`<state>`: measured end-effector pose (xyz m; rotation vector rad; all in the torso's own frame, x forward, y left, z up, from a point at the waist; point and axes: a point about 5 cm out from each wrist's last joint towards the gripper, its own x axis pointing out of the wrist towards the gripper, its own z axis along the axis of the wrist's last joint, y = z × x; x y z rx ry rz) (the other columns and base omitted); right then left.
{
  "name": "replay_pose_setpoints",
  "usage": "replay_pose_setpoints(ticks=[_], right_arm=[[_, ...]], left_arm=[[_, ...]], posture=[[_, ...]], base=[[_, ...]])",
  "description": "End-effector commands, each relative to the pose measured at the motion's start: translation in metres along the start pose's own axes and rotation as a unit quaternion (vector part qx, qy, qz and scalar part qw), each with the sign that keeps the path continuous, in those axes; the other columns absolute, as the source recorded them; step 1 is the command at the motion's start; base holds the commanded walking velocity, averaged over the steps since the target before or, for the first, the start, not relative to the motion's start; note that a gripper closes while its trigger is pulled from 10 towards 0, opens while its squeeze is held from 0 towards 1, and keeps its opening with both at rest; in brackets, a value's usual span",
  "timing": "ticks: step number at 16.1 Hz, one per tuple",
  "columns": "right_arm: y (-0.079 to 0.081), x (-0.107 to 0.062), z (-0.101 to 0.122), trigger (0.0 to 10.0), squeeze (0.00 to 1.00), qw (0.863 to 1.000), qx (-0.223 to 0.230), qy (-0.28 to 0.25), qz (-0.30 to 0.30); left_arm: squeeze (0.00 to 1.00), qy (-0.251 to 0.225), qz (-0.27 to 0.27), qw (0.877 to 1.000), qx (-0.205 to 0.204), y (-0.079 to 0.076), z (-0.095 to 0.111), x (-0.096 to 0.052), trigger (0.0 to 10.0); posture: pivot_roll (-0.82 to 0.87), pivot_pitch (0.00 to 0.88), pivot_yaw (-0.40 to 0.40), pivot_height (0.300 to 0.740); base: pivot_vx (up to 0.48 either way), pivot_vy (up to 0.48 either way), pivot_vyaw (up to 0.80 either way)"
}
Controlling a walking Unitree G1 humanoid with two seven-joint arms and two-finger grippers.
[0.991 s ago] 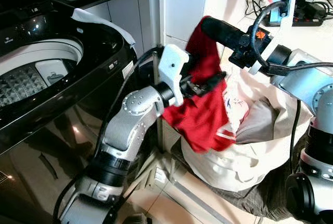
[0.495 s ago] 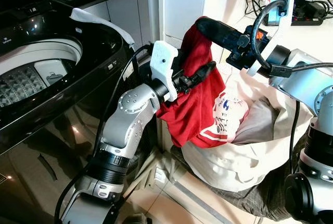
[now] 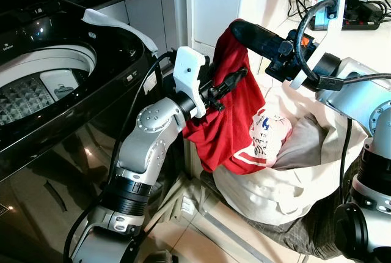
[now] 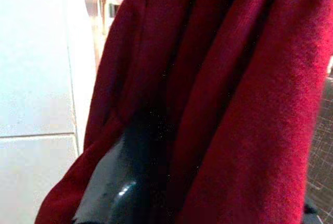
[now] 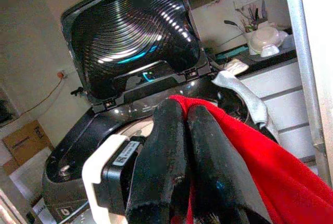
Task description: Clothes washing
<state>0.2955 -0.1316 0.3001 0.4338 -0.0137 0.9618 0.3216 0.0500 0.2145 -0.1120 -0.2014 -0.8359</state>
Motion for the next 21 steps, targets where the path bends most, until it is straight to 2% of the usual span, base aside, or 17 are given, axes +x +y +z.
replay_pose_setpoints(ticks=[1,5,6,7,8,10,11,12,14,15,16,17,18,19,20,21], right_arm=[[0.008,-0.001,0.004,0.0,0.00,1.000,-0.014,-0.002,0.016],[0.008,-0.002,0.003,0.0,0.00,1.000,-0.013,-0.001,0.015],[0.006,-0.003,0.003,2.6,0.56,1.000,-0.017,-0.003,0.003],[0.006,-0.003,0.003,2.6,0.56,1.000,-0.019,-0.003,0.001],[0.006,-0.006,0.003,10.0,1.00,1.000,0.002,-0.012,0.011],[0.007,-0.014,0.005,10.0,1.00,1.000,-0.004,-0.019,0.008],[0.009,-0.022,0.007,10.0,1.00,1.000,-0.023,-0.017,0.009],[0.011,-0.032,0.009,10.0,0.00,0.999,-0.049,-0.011,0.010],[0.011,-0.050,0.012,10.0,0.00,0.997,-0.077,-0.002,0.006],[0.008,-0.059,0.010,10.0,0.00,0.995,-0.094,0.019,-0.009],[0.004,-0.062,0.000,10.0,0.00,0.992,-0.107,0.053,-0.034],[0.003,-0.059,-0.010,10.0,0.00,0.991,-0.107,0.072,-0.042],[0.004,-0.057,-0.014,10.0,0.00,0.991,-0.105,0.077,-0.041],[0.005,-0.051,-0.025,10.0,0.00,0.989,-0.104,0.093,-0.040],[0.006,-0.047,-0.033,10.0,0.00,0.988,-0.106,0.106,-0.038],[0.006,-0.047,-0.034,10.0,0.00,0.988,-0.106,0.108,-0.037]], left_arm=[[0.00,0.002,0.001,1.000,-0.003,0.003,0.001,0.002,0.0],[0.00,0.001,0.015,1.000,-0.004,0.007,0.001,0.001,0.0],[0.00,-0.002,0.040,0.999,0.002,0.016,0.004,-0.002,0.0],[0.00,-0.003,0.045,0.999,0.002,0.018,0.004,-0.003,0.0],[0.00,-0.002,0.058,0.998,0.008,0.025,0.006,-0.005,0.0],[0.00,0.002,0.079,0.997,0.025,0.039,0.011,-0.009,0.0],[0.00,0.005,0.092,0.995,0.039,0.049,0.016,-0.011,0.0],[0.00,0.010,0.109,0.992,0.062,0.061,0.023,-0.014,0.0],[0.00,0.021,0.129,0.985,0.116,0.081,0.041,-0.020,0.0],[0.00,0.030,0.149,0.974,0.170,0.099,0.061,-0.024,0.0],[0.00,0.040,0.207,0.939,0.270,0.128,0.100,-0.032,0.0],[0.00,0.044,0.285,0.884,0.369,0.151,0.141,-0.042,0.0],[0.00,0.044,0.318,0.856,0.406,0.158,0.157,-0.047,0.0],[0.00,0.051,0.398,0.773,0.491,0.172,0.192,-0.061,0.0],[0.00,0.057,0.441,0.729,0.520,0.179,0.206,-0.070,0.0],[0.00,0.058,0.447,0.724,0.522,0.180,0.207,-0.071,0.0]], posture=[[0.03,0.000,0.026,0.740],[0.03,0.000,0.012,0.740],[0.04,0.000,0.008,0.740],[0.04,0.000,0.008,0.740],[0.04,0.000,0.008,0.740],[0.03,0.000,0.018,0.740],[0.03,0.000,0.024,0.740],[0.03,0.000,0.028,0.740],[0.03,0.000,0.036,0.740],[0.02,0.000,0.041,0.740],[0.02,0.000,0.046,0.740],[0.02,0.000,0.047,0.740],[0.03,0.000,0.049,0.740],[0.03,0.000,0.049,0.740],[0.03,0.000,0.049,0.740],[0.03,0.000,0.049,0.740]], base=[[0.000,0.000,0.00],[0.000,0.000,0.00],[0.000,0.000,0.00],[0.000,0.000,0.00],[0.000,0.000,0.00],[0.000,0.000,0.00],[0.000,0.000,0.00],[0.000,0.000,0.00],[0.000,0.000,0.00],[0.000,0.000,0.00],[0.000,0.000,0.00],[0.000,0.000,0.00],[0.000,0.000,0.00],[0.000,0.000,0.00],[0.000,0.000,0.00],[0.000,0.000,0.00]])
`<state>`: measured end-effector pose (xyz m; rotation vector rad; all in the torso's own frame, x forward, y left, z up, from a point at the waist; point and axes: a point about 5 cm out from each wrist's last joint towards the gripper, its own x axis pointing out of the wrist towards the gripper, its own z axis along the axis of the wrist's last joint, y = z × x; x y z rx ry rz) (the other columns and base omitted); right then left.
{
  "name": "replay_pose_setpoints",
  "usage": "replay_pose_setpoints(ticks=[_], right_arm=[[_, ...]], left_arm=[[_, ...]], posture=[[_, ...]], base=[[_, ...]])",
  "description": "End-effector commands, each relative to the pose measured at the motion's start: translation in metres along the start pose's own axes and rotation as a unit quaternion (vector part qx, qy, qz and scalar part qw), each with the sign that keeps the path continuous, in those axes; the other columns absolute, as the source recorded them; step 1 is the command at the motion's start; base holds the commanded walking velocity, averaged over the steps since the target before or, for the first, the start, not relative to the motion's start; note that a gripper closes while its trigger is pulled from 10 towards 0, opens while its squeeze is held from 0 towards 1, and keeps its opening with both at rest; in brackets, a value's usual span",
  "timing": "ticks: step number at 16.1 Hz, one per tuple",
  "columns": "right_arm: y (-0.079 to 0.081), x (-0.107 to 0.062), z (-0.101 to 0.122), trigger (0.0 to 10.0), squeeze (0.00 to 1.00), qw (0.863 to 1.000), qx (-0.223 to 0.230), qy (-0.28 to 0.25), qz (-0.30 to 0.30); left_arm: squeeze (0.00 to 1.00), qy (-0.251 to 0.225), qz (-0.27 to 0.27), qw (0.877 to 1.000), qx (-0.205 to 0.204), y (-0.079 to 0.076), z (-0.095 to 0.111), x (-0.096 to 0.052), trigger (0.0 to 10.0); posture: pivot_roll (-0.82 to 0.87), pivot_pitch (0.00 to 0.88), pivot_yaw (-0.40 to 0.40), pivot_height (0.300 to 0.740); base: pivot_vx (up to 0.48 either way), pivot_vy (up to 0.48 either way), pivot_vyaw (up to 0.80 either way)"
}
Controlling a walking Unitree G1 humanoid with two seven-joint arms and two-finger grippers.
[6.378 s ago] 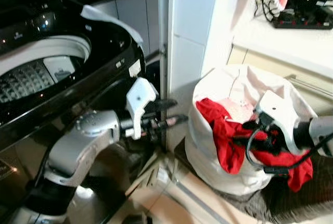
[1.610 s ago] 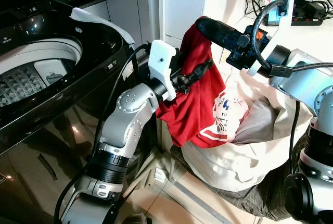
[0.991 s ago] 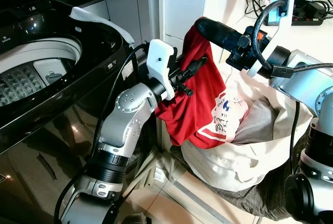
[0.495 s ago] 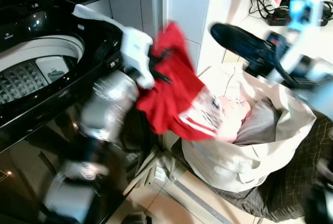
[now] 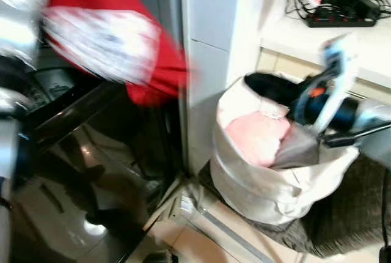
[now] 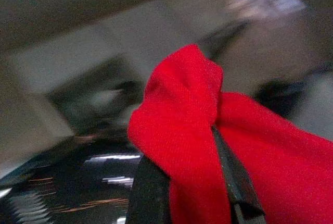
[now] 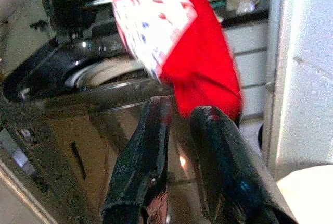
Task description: Clothes washing
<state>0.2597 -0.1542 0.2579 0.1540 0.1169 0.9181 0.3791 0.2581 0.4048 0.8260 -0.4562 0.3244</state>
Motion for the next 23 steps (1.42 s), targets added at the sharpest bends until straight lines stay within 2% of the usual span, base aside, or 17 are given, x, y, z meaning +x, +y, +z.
replay_pose_setpoints(ticks=[1,2,3,5,7,8,9,10,12,14,18,19,21,22,23], right_arm=[[0.005,0.006,-0.003,10.0,0.00,1.000,-0.012,0.007,0.002],[0.009,0.012,-0.010,10.0,0.00,1.000,-0.012,0.020,0.006],[0.011,0.015,-0.016,10.0,0.00,0.999,-0.012,0.029,0.005],[0.014,0.019,-0.024,10.0,0.00,0.999,-0.012,0.044,0.002],[0.020,0.022,-0.035,10.0,0.00,0.998,-0.010,0.064,0.005],[0.021,0.023,-0.036,10.0,0.00,0.998,-0.010,0.067,0.006],[0.022,0.023,-0.039,10.0,0.00,0.997,-0.010,0.072,0.007],[0.022,0.023,-0.040,10.0,0.00,0.997,-0.011,0.074,0.006],[0.024,0.023,-0.041,10.0,0.00,0.997,-0.010,0.076,0.005],[0.027,0.023,-0.044,10.0,0.00,0.997,-0.006,0.080,0.009],[0.027,0.025,-0.044,10.0,0.00,0.996,-0.006,0.083,0.013],[0.026,0.026,-0.043,10.0,0.00,0.996,-0.004,0.082,0.016],[0.025,0.027,-0.042,10.0,0.00,0.996,-0.003,0.082,0.019],[0.025,0.027,-0.042,10.0,0.00,0.996,-0.003,0.083,0.020],[0.024,0.028,-0.042,10.0,0.00,0.996,-0.004,0.084,0.020]], left_arm=[[0.00,0.041,-0.020,0.999,-0.005,-0.016,-0.017,-0.003,4.0],[0.00,0.095,-0.047,0.994,-0.012,-0.037,-0.037,-0.008,10.0],[0.00,0.132,-0.063,0.989,-0.013,-0.053,-0.052,-0.014,10.0],[0.00,0.178,-0.071,0.981,-0.004,-0.070,-0.070,-0.024,10.0],[0.00,0.259,-0.120,0.958,-0.021,-0.098,-0.095,-0.045,10.0],[0.00,0.271,-0.126,0.954,-0.028,-0.102,-0.098,-0.049,10.0],[0.00,0.298,-0.147,0.940,-0.076,-0.113,-0.104,-0.057,10.0],[1.00,0.312,-0.151,0.932,-0.109,-0.119,-0.107,-0.061,10.0],[1.00,0.338,-0.144,0.909,-0.197,-0.128,-0.111,-0.068,10.0],[1.00,0.356,-0.112,0.895,-0.243,-0.125,-0.125,-0.078,10.0],[1.00,0.362,-0.068,0.896,-0.251,-0.102,-0.142,-0.095,10.0],[1.00,0.362,-0.045,0.899,-0.243,-0.083,-0.150,-0.104,10.0],[1.00,0.357,-0.036,0.901,-0.244,-0.066,-0.153,-0.110,10.0],[1.00,0.340,-0.064,0.905,-0.248,-0.061,-0.152,-0.112,10.0],[1.00,0.319,-0.114,0.907,-0.252,-0.059,-0.150,-0.119,10.0]], posture=[[0.03,0.000,0.043,0.740],[0.03,0.000,0.043,0.740],[0.03,0.000,0.042,0.740],[0.02,0.000,0.043,0.740],[0.02,0.000,0.047,0.740],[0.02,0.000,0.047,0.740],[0.02,0.000,0.047,0.740],[0.01,0.000,0.052,0.740],[0.01,0.000,0.054,0.740],[0.01,0.000,0.043,0.740],[0.03,0.000,0.027,0.740],[0.05,0.000,0.007,0.740],[0.06,0.000,-0.004,0.740],[0.06,0.000,-0.005,0.740],[0.07,0.000,-0.012,0.740]], base=[[0.000,0.000,0.00],[0.000,0.000,0.00],[0.000,0.000,0.00],[0.000,0.000,0.00],[0.000,0.000,0.00],[0.000,0.000,0.00],[0.000,0.000,0.00],[0.000,0.000,0.00],[0.000,0.000,0.00],[0.000,0.000,0.00],[0.000,0.000,0.00],[0.000,0.000,0.00],[0.000,0.000,0.00],[0.000,0.000,0.00],[0.000,0.000,0.00]])
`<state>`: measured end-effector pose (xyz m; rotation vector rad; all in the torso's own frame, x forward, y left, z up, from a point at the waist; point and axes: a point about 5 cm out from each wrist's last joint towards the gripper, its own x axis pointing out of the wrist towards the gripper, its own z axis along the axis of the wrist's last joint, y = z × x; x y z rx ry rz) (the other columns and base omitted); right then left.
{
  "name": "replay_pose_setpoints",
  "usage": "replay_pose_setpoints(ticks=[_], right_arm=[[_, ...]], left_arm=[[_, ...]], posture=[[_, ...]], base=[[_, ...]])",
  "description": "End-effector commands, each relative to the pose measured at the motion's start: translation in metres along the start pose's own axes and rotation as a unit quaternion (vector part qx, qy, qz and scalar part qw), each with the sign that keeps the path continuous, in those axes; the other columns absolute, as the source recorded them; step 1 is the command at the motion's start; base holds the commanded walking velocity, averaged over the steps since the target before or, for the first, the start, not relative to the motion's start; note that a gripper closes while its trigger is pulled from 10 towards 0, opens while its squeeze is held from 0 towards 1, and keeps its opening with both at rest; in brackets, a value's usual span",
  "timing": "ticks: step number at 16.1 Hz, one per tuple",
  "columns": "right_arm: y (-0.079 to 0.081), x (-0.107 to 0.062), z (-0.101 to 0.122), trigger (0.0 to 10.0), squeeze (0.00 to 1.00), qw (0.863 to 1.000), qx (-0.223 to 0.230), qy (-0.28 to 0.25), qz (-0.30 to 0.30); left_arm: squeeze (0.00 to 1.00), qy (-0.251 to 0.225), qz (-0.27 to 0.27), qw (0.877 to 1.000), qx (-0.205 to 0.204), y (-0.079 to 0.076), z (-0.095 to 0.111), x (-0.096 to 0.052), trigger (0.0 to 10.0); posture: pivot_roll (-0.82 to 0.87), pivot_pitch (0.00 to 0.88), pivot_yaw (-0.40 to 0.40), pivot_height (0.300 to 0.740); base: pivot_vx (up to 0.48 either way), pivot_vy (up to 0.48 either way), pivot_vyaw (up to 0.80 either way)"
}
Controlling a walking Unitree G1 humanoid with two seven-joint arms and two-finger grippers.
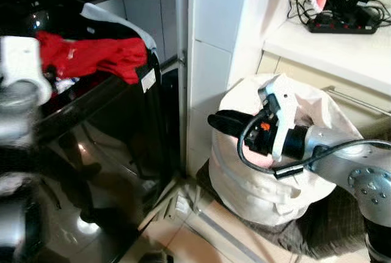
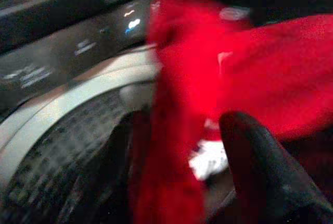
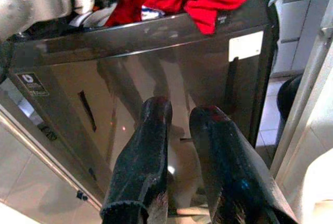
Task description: Clothes washing
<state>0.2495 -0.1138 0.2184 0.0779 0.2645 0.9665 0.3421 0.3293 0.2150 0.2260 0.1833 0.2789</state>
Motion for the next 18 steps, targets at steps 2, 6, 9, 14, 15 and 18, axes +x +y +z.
replay_pose_setpoints(ticks=[2,6,9,14,15,18], right_arm=[[-0.004,0.001,0.002,10.0,0.00,1.000,-0.004,0.006,-0.007],[-0.013,-0.002,0.000,10.0,0.00,0.999,0.000,0.008,-0.044],[-0.031,-0.003,-0.008,10.0,0.00,0.987,-0.056,0.000,-0.152],[-0.030,0.004,-0.041,10.0,0.00,0.958,-0.064,-0.041,-0.277],[-0.026,0.008,-0.045,10.0,0.00,0.959,-0.062,-0.044,-0.272],[-0.021,0.018,-0.060,10.0,0.00,0.966,-0.075,-0.037,-0.244]], left_arm=[[0.00,-0.017,-0.089,0.995,0.048,0.000,-0.003,-0.016,10.0],[0.00,-0.134,-0.267,0.954,0.005,-0.042,0.028,-0.054,10.0],[0.00,-0.167,-0.344,0.924,-0.015,-0.113,0.011,-0.080,10.0],[0.00,-0.093,-0.291,0.951,-0.049,-0.164,-0.049,-0.099,10.0],[0.00,-0.093,-0.294,0.950,-0.059,-0.168,-0.049,-0.106,10.0],[0.00,-0.100,-0.267,0.956,-0.065,-0.171,-0.053,-0.113,10.0]], posture=[[0.07,0.000,-0.011,0.740],[0.06,0.000,-0.007,0.740],[0.06,0.000,0.003,0.740],[0.05,0.000,0.017,0.740],[0.05,0.000,0.015,0.740],[0.09,0.000,-0.013,0.740]], base=[[0.000,0.000,0.00],[0.000,0.000,0.00],[0.000,0.000,0.00],[0.000,0.000,0.00],[0.000,-0.469,0.46],[0.000,-0.467,0.80]])
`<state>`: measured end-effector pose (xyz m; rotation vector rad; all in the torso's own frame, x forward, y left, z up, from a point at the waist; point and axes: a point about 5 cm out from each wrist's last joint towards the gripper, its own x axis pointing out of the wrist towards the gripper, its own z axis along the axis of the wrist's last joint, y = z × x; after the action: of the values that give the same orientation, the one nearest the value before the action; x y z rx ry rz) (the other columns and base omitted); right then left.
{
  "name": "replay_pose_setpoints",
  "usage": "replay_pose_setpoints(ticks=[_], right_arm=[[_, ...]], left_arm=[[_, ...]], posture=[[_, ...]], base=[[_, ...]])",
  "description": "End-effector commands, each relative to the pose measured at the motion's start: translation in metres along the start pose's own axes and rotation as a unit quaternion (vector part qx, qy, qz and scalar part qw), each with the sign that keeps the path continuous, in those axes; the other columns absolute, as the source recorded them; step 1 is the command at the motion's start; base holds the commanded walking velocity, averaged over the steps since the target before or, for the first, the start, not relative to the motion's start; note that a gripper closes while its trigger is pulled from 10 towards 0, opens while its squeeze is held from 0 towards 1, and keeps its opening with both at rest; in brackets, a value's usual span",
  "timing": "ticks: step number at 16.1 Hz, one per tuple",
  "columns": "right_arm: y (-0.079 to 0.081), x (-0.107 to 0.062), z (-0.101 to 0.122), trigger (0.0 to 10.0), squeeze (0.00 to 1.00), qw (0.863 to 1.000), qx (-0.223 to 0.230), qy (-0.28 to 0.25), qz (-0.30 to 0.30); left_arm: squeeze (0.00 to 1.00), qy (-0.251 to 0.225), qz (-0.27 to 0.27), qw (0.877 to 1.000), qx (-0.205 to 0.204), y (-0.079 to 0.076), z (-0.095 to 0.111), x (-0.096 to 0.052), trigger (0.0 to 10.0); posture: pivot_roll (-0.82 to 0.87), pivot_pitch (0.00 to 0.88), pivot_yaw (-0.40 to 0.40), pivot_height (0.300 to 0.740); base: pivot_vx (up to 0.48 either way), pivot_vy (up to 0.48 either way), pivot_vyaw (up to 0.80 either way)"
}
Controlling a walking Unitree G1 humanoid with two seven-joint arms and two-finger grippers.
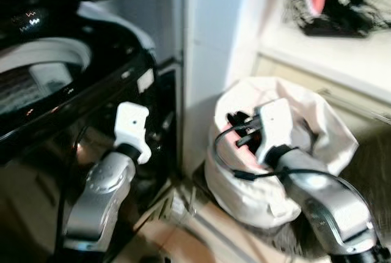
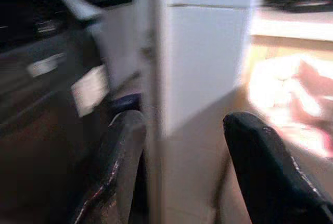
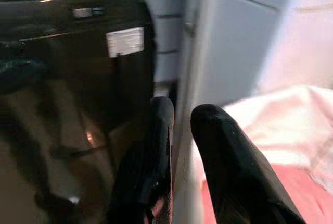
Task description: Clothes washing
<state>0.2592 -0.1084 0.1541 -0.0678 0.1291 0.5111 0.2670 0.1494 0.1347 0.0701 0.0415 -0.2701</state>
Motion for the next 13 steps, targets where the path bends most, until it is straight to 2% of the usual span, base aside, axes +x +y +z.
replay_pose_setpoints(ticks=[1,3,4,7,9,12,13], right_arm=[[-0.005,-0.002,-0.007,10.0,0.00,1.000,-0.013,0.007,0.001],[-0.003,-0.001,-0.012,10.0,0.00,1.000,-0.019,0.013,0.020],[-0.003,0.000,-0.014,10.0,0.00,1.000,-0.012,0.015,0.019],[-0.001,0.002,-0.022,10.0,0.00,0.999,0.027,0.025,0.009],[0.000,0.001,-0.026,10.0,0.00,0.999,0.026,0.027,0.004],[-0.003,-0.001,-0.029,10.0,0.00,0.999,0.024,0.031,-0.014],[-0.005,-0.001,-0.029,10.0,0.00,0.999,0.028,0.031,-0.021]], left_arm=[[0.00,-0.004,0.015,1.000,0.004,0.000,0.001,-0.005,10.0],[0.00,0.000,0.016,1.000,0.016,0.003,-0.001,-0.013,10.0],[0.00,0.021,0.017,1.000,0.003,0.005,-0.006,-0.013,10.0],[0.00,0.019,0.017,0.999,0.020,0.007,-0.001,-0.001,10.0],[0.00,0.023,0.001,0.999,0.022,0.003,0.000,0.006,10.0],[0.00,0.033,-0.017,0.999,0.023,-0.006,-0.003,0.011,10.0],[0.00,0.033,-0.017,0.999,0.016,-0.007,-0.004,0.012,10.0]], posture=[[0.11,0.000,-0.020,0.740],[0.12,0.000,-0.026,0.740],[0.13,0.000,-0.025,0.740],[0.12,0.000,0.000,0.740],[0.09,0.000,0.027,0.740],[0.08,0.000,0.043,0.740],[0.08,0.000,0.042,0.740]], base=[[0.000,-0.469,0.73],[0.000,-0.471,0.63],[0.000,0.000,0.00],[0.000,0.000,0.00],[0.000,0.000,0.00],[-0.355,0.000,0.00],[0.000,0.000,0.00]])
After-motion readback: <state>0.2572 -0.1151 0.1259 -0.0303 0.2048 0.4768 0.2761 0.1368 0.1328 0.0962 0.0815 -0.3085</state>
